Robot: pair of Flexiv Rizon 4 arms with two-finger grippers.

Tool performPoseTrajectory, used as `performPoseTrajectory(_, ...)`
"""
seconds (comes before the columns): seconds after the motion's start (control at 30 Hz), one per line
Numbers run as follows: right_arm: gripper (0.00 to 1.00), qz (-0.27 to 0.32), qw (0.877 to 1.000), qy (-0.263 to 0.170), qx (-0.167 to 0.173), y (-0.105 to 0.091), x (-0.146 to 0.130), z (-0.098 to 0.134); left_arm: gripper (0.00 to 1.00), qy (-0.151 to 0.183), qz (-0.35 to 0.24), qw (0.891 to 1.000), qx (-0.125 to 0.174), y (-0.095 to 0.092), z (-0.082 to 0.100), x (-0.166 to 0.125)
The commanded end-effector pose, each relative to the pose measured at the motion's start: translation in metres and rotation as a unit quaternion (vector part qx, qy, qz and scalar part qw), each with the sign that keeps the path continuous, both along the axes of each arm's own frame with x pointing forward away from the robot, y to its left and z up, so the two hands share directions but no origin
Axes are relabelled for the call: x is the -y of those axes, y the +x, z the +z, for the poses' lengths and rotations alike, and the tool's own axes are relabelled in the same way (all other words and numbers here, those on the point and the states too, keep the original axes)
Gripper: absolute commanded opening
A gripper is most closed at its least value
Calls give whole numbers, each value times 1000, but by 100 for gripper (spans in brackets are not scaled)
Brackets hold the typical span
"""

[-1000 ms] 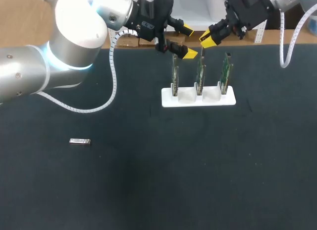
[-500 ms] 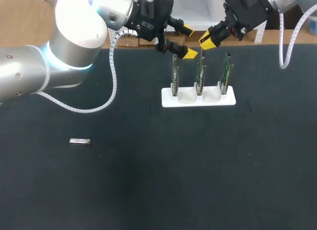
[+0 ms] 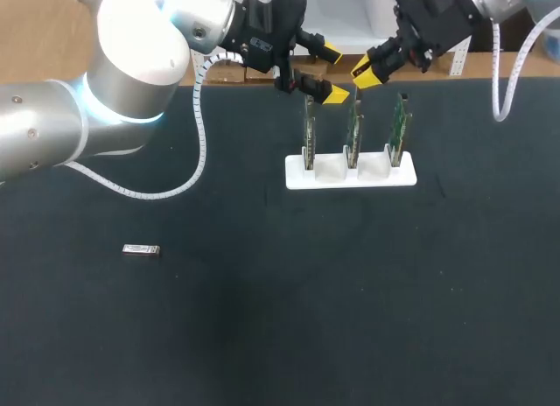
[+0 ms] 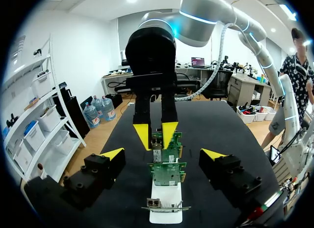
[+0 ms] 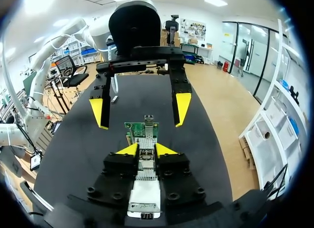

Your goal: Pick up the optical module with the left hand, and insert it into the network port with the right hand.

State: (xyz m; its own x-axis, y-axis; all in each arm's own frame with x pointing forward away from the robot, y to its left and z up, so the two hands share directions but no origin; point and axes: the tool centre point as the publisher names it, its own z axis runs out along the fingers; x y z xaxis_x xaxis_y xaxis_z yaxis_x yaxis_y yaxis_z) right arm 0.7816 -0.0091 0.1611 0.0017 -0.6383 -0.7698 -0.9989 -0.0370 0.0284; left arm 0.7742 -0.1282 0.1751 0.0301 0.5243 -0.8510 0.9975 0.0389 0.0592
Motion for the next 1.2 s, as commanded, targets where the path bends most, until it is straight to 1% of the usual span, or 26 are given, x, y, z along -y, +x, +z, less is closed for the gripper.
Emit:
performPoseTrajectory(0.03,100,0,1000,-2,1,1,0,1,100,4,1,1000,-2,1,1,1)
performPoseTrajectory(0.5,100,-1,1000,6,5,2,0,9,100,4,1,1000,-2,1,1,1)
performPoseTrajectory(0.63,100,0,1000,9,8,4,5,14,100,4,1,1000,-2,1,1,1)
performPoseTrajectory(0.7,100,-3,1000,15,1,5,8,16,100,4,1,1000,-2,1,1,1)
performPoseTrajectory(1.2,100,-12,1000,17,11,8,20,22,100,4,1,1000,-2,1,1,1)
